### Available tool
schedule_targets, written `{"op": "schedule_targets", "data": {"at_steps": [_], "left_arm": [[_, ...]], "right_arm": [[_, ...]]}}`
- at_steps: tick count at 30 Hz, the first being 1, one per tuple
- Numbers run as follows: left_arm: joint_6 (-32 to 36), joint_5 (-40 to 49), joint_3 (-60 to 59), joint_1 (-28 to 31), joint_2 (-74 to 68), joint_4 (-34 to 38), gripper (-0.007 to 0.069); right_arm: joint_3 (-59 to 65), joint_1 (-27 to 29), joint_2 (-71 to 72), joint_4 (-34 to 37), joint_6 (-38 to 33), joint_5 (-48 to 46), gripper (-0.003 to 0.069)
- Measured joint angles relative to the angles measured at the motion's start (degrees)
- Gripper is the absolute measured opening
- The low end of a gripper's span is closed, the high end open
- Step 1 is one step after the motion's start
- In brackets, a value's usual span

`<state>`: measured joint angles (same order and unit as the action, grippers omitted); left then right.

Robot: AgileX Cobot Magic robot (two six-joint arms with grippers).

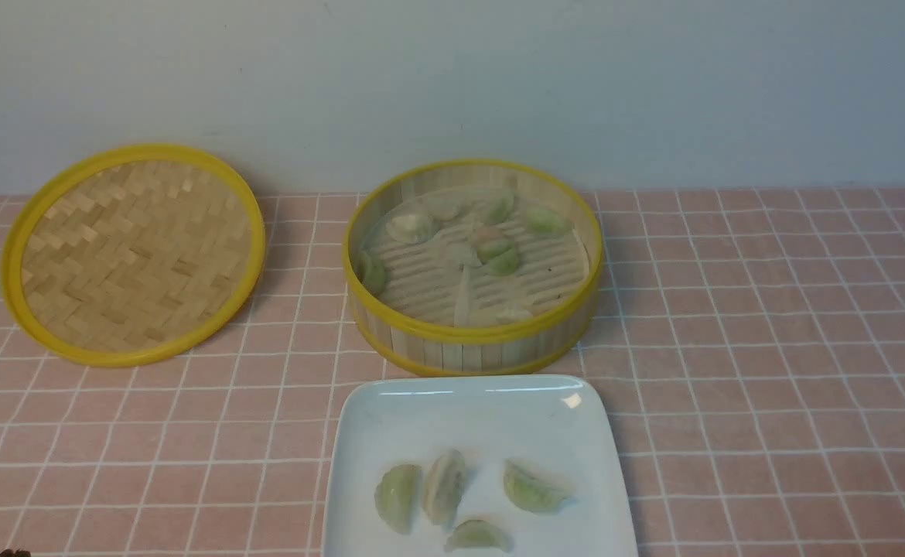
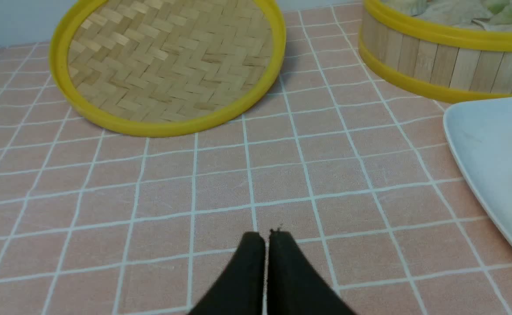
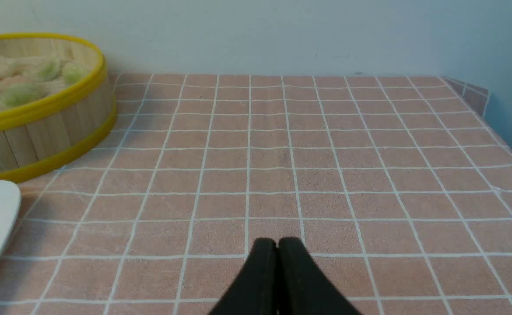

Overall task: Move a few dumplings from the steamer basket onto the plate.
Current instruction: Use the right arm to grab a dumpling from inside the steamer

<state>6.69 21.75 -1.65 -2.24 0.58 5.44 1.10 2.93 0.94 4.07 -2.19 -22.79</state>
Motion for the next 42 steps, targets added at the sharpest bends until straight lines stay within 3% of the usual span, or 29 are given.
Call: {"op": "schedule_targets", "data": {"at_steps": [26,30,35,40,42], "left_arm": [[0.0,0.0,0.0,0.0,0.0,0.0,-0.0006],[0.0,0.0,0.0,0.0,0.0,0.0,-0.0006],[0.0,0.0,0.0,0.0,0.0,0.0,-0.0006],[0.0,0.0,0.0,0.0,0.0,0.0,-0.0006],[0.0,0.0,0.0,0.0,0.0,0.0,-0.0006]], "right_arm": [[0.12,0.0,0.0,1.11,0.04,0.98,-0.0015],[0.59,-0.11,0.0,13.93,4.89,9.5,-0.0015],[0.59,-0.16,0.0,38.94,11.56,22.15,-0.0015],[0.59,-0.16,0.0,52.72,10.99,29.55,-0.0015],[-1.06,-0.46,0.0,55.04,9.24,28.79,-0.0015]]}}
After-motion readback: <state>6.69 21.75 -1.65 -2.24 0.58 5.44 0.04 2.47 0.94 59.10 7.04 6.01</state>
